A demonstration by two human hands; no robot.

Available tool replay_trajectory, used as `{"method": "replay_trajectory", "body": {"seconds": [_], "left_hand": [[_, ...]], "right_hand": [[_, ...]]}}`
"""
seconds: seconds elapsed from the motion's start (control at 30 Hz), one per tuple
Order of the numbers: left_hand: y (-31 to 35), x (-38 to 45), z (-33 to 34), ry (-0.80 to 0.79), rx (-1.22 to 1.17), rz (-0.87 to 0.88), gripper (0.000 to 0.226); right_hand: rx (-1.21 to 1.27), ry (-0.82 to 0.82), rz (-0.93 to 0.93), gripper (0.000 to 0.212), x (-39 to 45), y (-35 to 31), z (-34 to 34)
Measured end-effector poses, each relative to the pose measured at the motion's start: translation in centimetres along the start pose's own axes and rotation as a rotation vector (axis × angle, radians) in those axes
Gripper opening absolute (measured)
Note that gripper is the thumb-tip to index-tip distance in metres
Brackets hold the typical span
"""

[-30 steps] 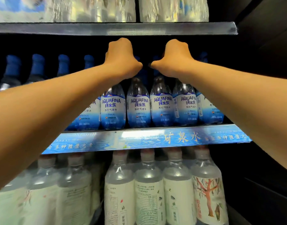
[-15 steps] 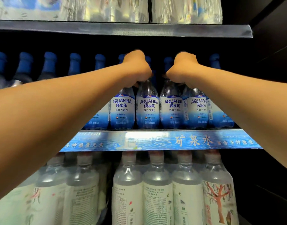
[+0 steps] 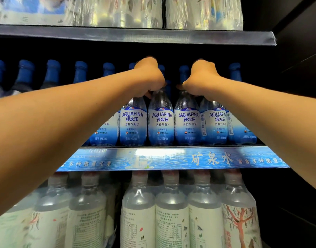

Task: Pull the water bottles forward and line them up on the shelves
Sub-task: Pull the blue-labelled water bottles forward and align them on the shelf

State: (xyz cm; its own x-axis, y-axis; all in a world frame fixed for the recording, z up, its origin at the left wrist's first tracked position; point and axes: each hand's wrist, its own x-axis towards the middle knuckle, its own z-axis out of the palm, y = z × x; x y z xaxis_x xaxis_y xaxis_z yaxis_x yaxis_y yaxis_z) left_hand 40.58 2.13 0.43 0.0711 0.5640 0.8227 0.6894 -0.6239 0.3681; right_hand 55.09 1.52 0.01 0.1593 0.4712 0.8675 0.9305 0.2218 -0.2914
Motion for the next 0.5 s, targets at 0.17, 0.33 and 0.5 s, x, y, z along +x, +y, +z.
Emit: {"method": "replay_trajectory", "body": {"seconds": [0.17,0.33,0.5], "left_hand": [[-0.05,-0.35,0.82,0.038,0.017,-0.032,0.019],[-0.24,-0.12,0.98,0.083,0.153,0.018,0.017],[-0.08,-0.57,1.05,0.156,0.230,0.045,0.015]], "right_hand": [[0.000,0.014,-0.021,0.041,-0.21,0.14,0.16],[0.000,0.032,-0.024,0.040,-0.20,0.23,0.34],[-0.001,0.066,-0.034,0.042,-0.39,0.37,0.64]]}}
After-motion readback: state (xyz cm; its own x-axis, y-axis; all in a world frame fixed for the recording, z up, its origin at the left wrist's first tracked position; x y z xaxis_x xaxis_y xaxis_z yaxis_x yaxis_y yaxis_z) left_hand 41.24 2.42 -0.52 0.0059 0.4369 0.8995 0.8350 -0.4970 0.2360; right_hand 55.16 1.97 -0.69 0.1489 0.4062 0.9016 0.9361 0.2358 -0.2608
